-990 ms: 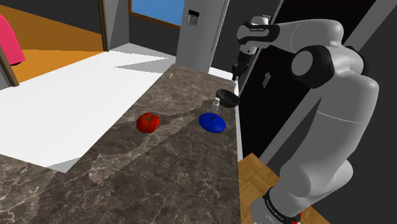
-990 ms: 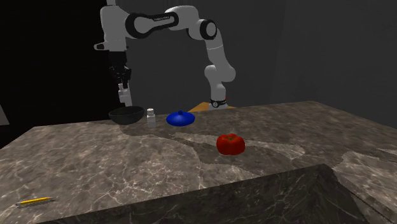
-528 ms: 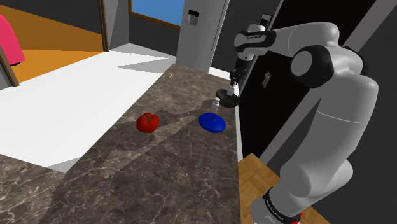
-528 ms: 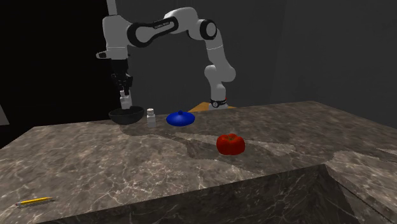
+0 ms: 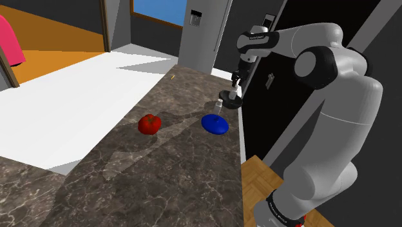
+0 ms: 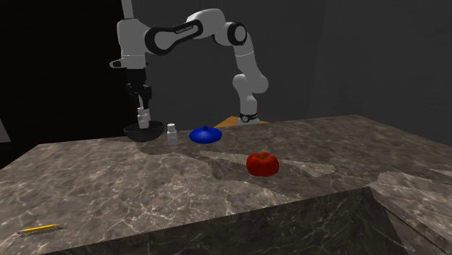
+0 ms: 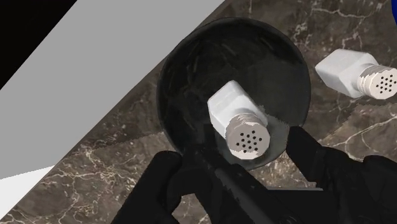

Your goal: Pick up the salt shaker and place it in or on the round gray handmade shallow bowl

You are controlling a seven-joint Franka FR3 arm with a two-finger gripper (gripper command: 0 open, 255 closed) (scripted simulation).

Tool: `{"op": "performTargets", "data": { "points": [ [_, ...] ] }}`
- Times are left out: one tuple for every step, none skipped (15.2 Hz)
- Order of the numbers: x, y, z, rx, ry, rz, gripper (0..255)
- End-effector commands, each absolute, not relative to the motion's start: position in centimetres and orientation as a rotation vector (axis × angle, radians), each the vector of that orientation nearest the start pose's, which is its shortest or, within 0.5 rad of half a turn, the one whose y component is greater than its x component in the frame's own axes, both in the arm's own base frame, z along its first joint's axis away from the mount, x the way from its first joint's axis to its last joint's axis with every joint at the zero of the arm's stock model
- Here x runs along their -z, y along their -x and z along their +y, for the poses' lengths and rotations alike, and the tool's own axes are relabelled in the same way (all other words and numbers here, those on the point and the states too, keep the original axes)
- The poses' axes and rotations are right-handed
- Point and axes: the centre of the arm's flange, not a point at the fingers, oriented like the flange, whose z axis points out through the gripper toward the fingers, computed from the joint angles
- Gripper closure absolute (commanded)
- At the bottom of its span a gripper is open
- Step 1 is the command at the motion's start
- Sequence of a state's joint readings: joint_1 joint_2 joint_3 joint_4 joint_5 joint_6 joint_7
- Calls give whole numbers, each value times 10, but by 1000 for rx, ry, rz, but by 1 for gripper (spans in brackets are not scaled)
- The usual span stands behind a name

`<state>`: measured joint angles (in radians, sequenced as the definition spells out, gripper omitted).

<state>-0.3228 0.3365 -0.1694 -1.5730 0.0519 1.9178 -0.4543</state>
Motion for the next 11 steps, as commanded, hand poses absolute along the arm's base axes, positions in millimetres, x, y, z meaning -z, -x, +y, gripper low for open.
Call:
{"op": "performTargets", "data": {
  "points": [
    [-451,-589,-298,14,3153,72,0],
    [-451,-589,-298,14,3153,72,0],
    [-451,-589,-298,14,3153,72,0],
    [-451,-589,-298,14,3153,72,0],
    [-451,-589,-298,14,3153,72,0],
    [-464,-589,-297,14,3153,72,0],
    [-477,-589,-297,14,3153,72,0],
    [-490,-589,-297,14,3153,72,0],
    [-501,-589,-297,14,3153,72,0],
    [-501,-589,-297,14,3153,72,0],
    [-501,-589,-297,14,3153,72,0]
  ]
}}
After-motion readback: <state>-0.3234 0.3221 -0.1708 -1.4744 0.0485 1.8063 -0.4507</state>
